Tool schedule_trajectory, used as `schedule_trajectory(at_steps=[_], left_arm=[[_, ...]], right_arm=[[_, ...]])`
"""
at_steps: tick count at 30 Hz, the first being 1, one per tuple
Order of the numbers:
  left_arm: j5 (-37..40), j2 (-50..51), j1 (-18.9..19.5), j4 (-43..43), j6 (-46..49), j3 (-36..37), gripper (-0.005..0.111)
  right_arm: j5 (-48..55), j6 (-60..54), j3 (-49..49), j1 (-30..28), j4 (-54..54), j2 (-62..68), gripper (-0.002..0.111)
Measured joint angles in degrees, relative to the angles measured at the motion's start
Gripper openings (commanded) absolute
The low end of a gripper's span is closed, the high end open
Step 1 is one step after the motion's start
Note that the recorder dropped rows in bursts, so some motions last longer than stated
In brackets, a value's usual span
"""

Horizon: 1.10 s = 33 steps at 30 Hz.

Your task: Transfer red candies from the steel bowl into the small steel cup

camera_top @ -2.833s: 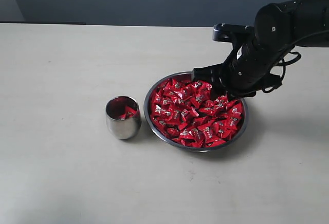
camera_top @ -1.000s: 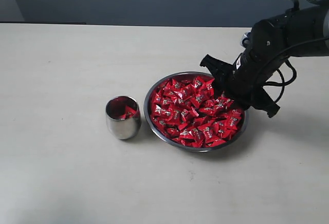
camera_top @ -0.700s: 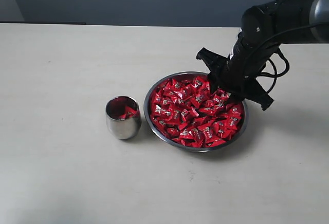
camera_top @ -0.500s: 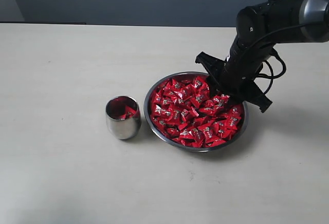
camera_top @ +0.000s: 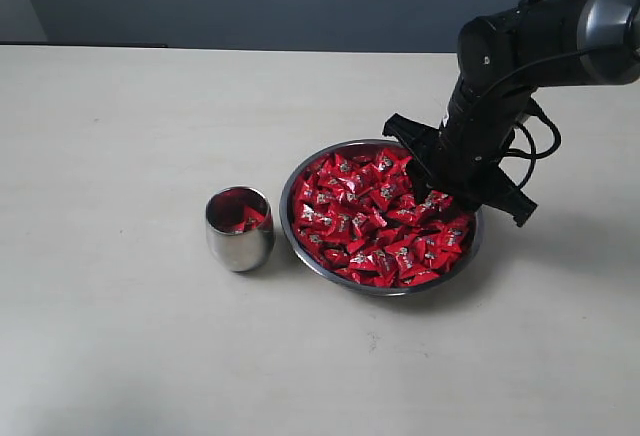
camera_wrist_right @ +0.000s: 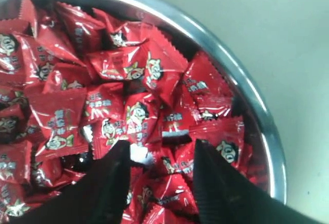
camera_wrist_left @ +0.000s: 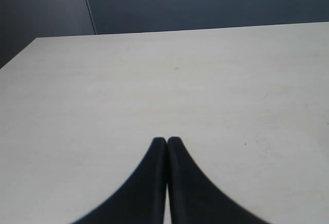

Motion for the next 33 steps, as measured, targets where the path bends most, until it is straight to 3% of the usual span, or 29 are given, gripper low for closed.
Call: schedule_trajectory(at_steps=[22, 33], left_arm=[[0.0, 0.0, 0.0, 0.0, 0.0, 0.0, 0.000], [0.0, 0.0, 0.0, 0.0, 0.0, 0.0, 0.000]], right_arm=[[-7.9, -0.2, 0.0, 0.0, 4.0, 0.0, 0.039], [-5.7, -0.2, 0.0, 0.0, 4.9, 0.0, 0.039]])
